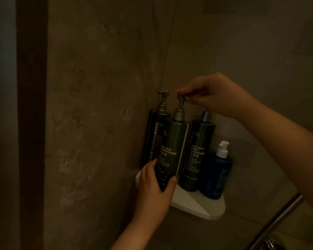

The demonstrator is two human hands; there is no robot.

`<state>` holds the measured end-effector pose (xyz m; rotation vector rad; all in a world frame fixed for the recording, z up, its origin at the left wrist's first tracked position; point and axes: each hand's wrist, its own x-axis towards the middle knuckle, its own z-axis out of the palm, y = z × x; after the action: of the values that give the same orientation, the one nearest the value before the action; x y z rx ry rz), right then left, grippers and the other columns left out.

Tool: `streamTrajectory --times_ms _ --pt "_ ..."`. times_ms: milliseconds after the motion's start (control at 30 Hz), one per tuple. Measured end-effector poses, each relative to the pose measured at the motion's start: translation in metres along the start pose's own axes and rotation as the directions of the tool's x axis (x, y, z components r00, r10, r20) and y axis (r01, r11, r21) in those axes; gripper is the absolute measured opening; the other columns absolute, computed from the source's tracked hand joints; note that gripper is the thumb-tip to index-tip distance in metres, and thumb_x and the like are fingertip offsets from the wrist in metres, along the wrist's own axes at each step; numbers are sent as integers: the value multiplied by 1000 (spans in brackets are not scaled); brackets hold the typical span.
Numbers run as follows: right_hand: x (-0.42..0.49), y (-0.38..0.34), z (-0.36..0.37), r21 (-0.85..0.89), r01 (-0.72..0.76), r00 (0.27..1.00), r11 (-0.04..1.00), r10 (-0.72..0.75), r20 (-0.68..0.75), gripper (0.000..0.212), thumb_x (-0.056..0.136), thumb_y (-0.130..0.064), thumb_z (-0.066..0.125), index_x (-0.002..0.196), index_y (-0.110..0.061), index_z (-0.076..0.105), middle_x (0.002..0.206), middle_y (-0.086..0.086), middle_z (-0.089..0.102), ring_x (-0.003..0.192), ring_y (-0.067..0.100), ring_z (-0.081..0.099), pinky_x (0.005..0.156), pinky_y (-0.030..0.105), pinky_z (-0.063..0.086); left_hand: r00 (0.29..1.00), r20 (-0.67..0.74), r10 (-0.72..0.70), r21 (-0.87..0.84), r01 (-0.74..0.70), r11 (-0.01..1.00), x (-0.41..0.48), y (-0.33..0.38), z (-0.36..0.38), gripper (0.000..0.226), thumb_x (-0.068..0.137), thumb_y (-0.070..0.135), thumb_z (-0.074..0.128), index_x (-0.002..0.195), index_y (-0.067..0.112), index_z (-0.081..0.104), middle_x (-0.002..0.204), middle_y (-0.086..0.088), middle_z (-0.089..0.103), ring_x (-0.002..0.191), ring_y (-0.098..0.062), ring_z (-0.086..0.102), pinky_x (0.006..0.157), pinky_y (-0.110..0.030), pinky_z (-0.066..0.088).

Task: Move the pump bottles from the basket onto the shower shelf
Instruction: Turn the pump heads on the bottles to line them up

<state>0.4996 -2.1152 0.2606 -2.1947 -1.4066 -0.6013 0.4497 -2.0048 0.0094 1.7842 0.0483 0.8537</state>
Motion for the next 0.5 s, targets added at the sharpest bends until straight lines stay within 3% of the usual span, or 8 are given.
streamTrajectory --times_ms 67,167,300,500 --pt "0 0 0 -18 4 1000 1000 -4 12 32 85 -3 66 108 -25 66 99 -8 69 91 -4 62 84 5 44 999 44 -25 -79 29 996 -1 -2 -3 55 87 35 59 118 62 22 118 35 34 115 7 38 97 -22 33" --pt "0 -1 -2 -52 15 999 999 -14 33 29 86 -2 64 110 -15 69 101 -7 68 91 -3 61 81 0 41 997 57 -44 -100 49 994 -2 -4 -4 58 87 34 60 118 64 21 118 36 37 114 11 40 96 -18 35" --pt "-2 -2 -5 -57 24 999 998 -22 44 28 86 -1 63 112 -11 68 102 -4 67 92 2 61 80 1 41 999 19 -44 -41 45 998 0 -5 0 69 83 39 65 140 38 25 125 22 34 120 -1 36 101 -24 33" --pt "-3 1 -8 -85 44 998 995 -40 53 30 85 -2 63 114 -12 67 100 -9 65 87 -7 58 79 0 40 992 -126 -6 140 24 990 2 2 10 68 74 43 73 129 27 36 115 17 30 117 -6 32 100 -28 35"
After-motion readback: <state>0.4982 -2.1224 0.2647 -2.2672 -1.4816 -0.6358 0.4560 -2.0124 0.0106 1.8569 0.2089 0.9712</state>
